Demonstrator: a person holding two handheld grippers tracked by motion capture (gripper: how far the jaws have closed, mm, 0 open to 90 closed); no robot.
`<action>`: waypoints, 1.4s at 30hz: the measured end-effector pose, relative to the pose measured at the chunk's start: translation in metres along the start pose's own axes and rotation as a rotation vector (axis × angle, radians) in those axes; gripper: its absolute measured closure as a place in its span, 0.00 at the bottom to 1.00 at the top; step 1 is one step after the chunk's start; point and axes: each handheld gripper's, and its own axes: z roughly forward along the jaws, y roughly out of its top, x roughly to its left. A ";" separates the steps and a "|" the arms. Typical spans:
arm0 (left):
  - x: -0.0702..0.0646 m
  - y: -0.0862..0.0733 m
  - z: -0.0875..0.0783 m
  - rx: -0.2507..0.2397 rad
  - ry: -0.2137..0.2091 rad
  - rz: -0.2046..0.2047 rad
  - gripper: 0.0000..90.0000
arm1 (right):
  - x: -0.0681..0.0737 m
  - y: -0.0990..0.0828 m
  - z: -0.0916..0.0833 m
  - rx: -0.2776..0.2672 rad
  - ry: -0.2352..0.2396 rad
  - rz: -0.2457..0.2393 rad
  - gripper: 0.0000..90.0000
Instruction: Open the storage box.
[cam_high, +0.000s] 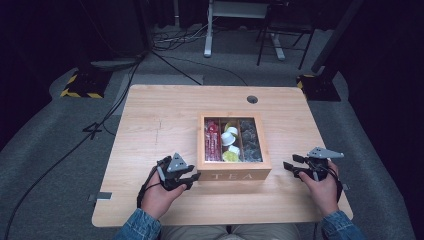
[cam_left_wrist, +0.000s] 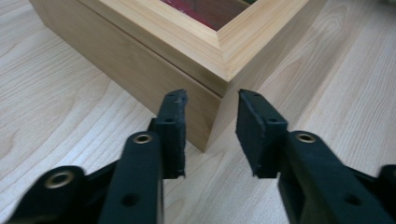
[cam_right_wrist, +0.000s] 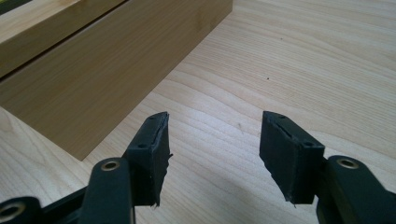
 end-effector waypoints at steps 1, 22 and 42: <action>0.000 0.000 0.000 -0.003 -0.003 0.001 0.74 | 0.000 0.000 0.000 0.000 0.001 -0.003 0.48; -0.003 0.003 -0.002 -0.006 0.011 0.025 0.86 | 0.026 0.018 -0.012 0.015 0.212 -0.101 0.45; -0.005 0.004 -0.002 -0.013 0.020 0.038 0.85 | 0.062 0.030 -0.006 0.028 0.264 -0.233 0.84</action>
